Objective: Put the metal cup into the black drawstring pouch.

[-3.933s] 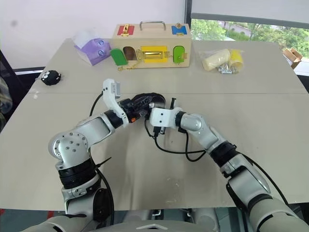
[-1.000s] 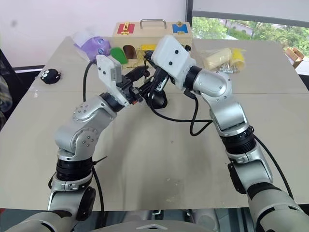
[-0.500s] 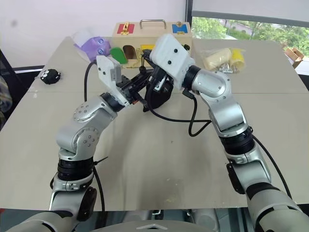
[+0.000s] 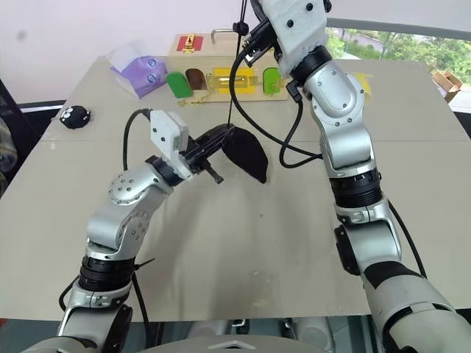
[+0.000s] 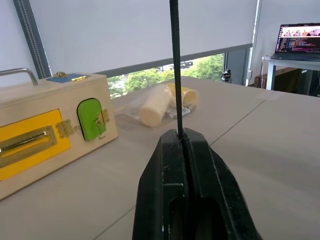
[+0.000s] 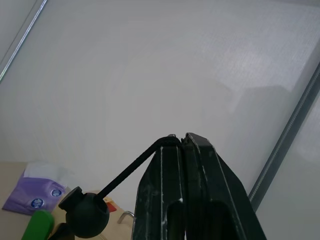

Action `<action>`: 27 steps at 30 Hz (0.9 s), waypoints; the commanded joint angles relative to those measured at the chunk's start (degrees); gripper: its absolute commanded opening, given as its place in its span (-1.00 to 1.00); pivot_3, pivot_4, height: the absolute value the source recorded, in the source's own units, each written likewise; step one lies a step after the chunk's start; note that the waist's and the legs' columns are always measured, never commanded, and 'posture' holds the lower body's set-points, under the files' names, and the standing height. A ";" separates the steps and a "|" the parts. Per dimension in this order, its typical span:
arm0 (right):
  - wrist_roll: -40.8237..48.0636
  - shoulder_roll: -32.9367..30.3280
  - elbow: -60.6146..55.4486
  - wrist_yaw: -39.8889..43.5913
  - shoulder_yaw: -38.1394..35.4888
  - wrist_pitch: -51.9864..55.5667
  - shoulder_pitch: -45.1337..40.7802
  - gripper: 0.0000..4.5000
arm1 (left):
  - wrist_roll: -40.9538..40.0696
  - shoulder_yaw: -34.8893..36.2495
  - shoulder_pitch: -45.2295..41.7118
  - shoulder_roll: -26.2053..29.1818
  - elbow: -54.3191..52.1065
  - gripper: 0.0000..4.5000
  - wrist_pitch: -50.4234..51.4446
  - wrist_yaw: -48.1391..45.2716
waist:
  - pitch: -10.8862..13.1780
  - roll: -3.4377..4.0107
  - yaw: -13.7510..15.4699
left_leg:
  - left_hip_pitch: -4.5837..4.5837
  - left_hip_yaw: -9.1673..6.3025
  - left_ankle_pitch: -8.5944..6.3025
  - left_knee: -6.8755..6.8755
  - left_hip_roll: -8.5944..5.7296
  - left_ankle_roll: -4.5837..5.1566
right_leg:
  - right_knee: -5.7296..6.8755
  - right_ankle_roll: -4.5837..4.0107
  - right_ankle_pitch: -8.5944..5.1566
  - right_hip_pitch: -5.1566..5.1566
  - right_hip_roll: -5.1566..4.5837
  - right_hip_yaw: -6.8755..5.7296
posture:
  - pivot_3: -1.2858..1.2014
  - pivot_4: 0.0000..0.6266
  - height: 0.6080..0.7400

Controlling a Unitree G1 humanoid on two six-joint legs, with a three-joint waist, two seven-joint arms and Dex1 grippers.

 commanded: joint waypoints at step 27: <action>4.15 -1.39 -6.91 7.28 -0.09 -0.50 0.38 -1.00 | -3.36 2.09 0.43 -5.38 2.35 -0.29 -1.08 -0.66 | 0.03 0.02 -0.17 | -0.12 0.00 0.00 0.02 0.00 0.01 | 0.04 0.00 0.00 -0.11 -0.04 -0.01 | 0.03 -0.52 1.00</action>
